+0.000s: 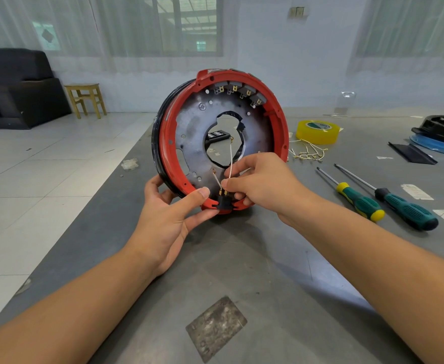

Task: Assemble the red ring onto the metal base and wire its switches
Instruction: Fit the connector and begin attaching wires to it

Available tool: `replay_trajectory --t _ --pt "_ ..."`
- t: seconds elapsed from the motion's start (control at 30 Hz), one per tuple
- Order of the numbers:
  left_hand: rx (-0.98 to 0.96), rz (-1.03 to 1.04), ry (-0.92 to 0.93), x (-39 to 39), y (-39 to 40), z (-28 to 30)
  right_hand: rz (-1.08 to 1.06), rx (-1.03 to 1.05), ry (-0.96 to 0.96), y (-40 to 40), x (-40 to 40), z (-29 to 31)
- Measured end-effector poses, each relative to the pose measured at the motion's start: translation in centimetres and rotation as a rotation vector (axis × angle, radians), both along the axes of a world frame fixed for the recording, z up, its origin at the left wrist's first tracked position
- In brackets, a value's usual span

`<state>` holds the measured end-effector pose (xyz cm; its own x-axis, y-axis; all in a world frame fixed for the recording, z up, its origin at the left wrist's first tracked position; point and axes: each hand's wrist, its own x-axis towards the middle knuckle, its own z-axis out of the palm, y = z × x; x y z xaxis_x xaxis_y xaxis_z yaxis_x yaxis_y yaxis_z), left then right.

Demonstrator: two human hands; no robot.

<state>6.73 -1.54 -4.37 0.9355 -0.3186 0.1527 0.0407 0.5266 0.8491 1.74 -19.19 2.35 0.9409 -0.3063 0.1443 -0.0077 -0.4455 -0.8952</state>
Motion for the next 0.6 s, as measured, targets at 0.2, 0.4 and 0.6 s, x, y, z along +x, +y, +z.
replay_trajectory --t 0.2,0.4,0.6 --pt "-0.009 0.01 0.018 0.3 -0.11 -0.17 -0.006 -0.02 -0.001 0.28 0.2 -0.17" --pt "-0.01 0.006 0.017 0.23 -0.07 -0.11 -0.006 -0.008 -0.008 0.27 -0.04 -0.12" --pt "-0.005 0.004 0.016 0.19 -0.06 -0.08 0.052 0.062 0.026 -0.32 -0.07 0.38"
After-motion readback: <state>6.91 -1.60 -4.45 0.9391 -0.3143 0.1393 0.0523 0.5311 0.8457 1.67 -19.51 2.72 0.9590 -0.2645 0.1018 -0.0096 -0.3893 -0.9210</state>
